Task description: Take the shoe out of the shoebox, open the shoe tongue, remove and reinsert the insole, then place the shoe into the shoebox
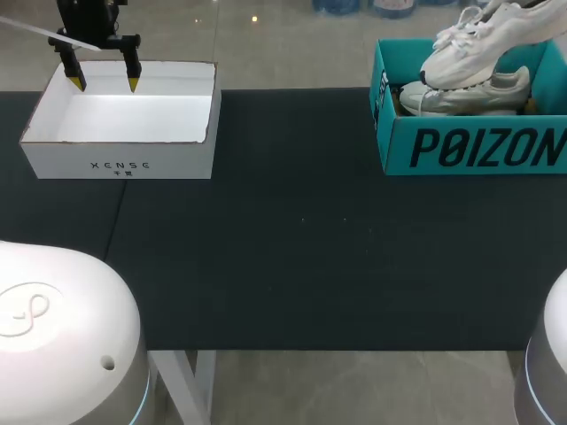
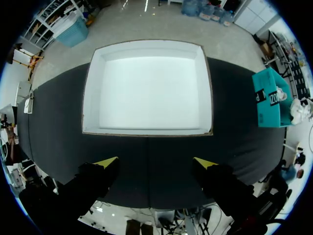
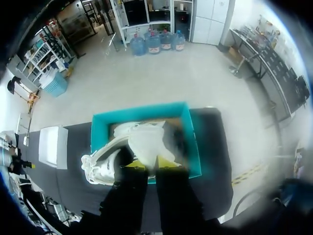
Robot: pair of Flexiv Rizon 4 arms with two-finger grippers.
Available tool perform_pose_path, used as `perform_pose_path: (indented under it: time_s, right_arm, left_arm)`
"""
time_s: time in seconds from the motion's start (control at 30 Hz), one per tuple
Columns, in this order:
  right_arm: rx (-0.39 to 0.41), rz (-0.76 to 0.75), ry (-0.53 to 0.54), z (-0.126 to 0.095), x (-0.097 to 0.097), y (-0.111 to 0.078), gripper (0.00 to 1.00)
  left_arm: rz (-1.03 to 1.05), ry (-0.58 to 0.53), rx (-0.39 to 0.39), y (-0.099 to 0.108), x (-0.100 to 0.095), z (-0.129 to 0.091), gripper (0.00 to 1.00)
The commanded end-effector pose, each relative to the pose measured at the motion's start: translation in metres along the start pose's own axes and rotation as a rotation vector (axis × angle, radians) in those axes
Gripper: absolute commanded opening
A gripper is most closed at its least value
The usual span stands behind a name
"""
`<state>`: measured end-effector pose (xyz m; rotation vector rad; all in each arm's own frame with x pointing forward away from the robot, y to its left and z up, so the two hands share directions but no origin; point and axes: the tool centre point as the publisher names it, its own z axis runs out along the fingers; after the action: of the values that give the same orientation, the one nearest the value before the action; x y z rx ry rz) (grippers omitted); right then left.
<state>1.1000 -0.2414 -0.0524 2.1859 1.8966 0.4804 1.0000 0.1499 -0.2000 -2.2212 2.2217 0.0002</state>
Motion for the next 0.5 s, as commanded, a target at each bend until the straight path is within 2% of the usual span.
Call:
perform_pose_path:
  time_s: [0.03, 0.2, 0.37, 0.5]
  right_arm:
    - [-0.045, 0.004, 0.016, -0.05, 0.008, -0.02, 0.0]
    - [-0.061, -0.004, 0.033, -0.073, 0.029, -0.056, 0.0]
    - [-0.057, 0.006, 0.042, -0.089, 0.051, -0.11, 0.0]
    - [-0.036, 0.051, 0.034, -0.097, 0.069, -0.16, 0.0]
  left_arm:
    - [0.0, 0.0, 0.0, 0.0, 0.0, 0.0, 1.0]
    - [0.0, 0.0, 0.0, 0.0, 0.0, 0.0, 1.0]
    - [0.0, 0.0, 0.0, 0.0, 0.0, 0.0, 1.0]
    - [0.0, 0.0, 0.0, 0.0, 0.0, 0.0, 1.0]
